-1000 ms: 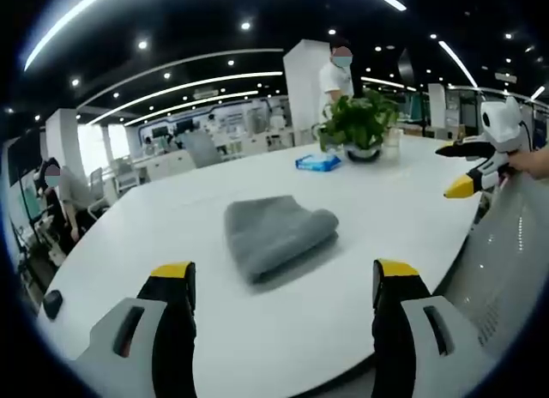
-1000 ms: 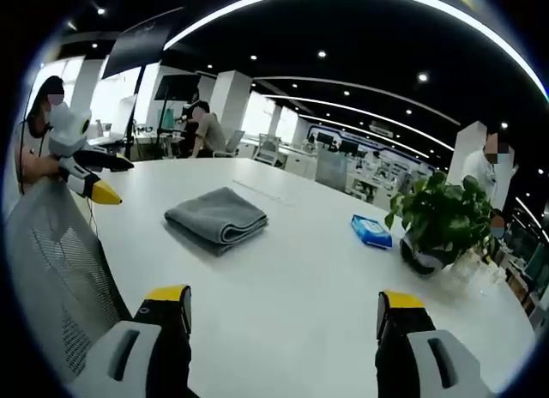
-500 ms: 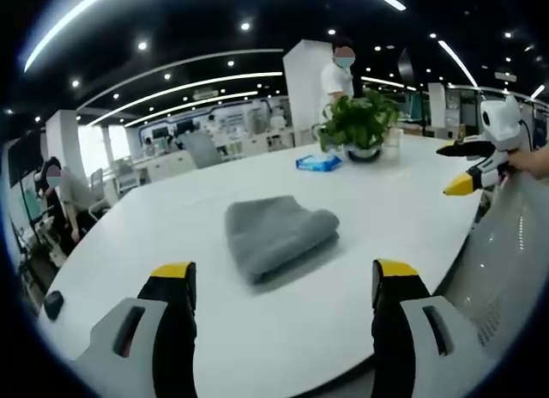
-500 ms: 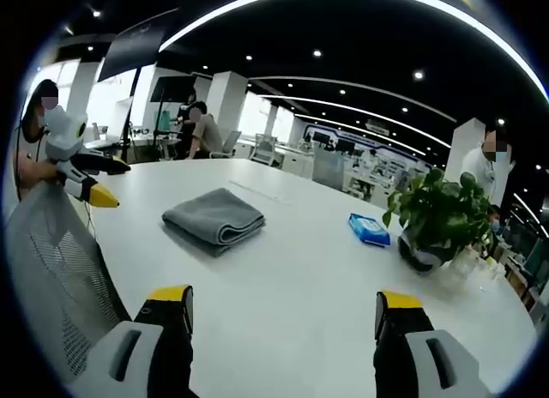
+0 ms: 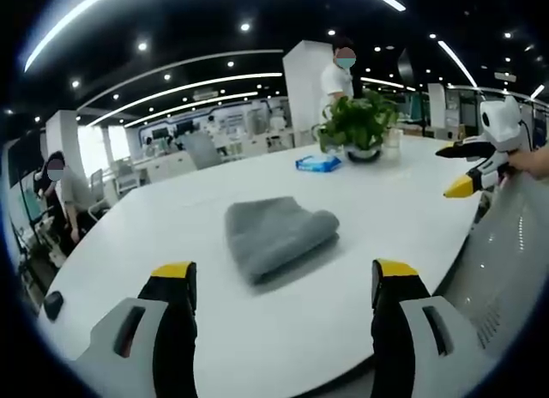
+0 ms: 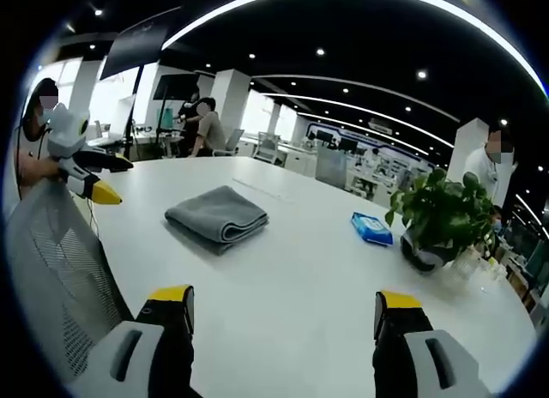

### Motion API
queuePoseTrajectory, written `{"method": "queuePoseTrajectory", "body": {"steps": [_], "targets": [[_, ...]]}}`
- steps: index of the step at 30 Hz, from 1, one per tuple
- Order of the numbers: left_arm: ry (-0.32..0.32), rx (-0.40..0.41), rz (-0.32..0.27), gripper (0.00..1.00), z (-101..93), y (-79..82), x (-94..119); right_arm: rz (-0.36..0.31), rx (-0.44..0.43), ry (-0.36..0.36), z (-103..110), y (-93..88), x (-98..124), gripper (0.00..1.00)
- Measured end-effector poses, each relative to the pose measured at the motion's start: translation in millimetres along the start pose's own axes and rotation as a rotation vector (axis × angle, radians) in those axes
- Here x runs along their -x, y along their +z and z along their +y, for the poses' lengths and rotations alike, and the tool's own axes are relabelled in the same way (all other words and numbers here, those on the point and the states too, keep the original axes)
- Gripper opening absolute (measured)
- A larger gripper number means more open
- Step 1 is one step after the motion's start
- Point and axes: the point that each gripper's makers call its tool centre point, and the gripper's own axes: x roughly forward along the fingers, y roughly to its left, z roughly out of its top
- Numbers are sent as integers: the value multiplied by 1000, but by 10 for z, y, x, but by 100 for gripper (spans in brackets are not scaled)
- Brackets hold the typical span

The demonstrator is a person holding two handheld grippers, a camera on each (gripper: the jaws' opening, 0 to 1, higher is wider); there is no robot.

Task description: Open the folded towel by lifting each exposed corner and separating the folded layers until the towel lies flat within the target outline without major curled edges

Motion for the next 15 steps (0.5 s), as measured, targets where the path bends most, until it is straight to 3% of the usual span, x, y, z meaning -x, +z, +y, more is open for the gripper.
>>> {"method": "queuePoseTrajectory", "body": {"steps": [15], "targets": [[-3, 5, 2, 80, 6, -10, -3, 18, 1, -8, -19, -34, -2, 87]]}}
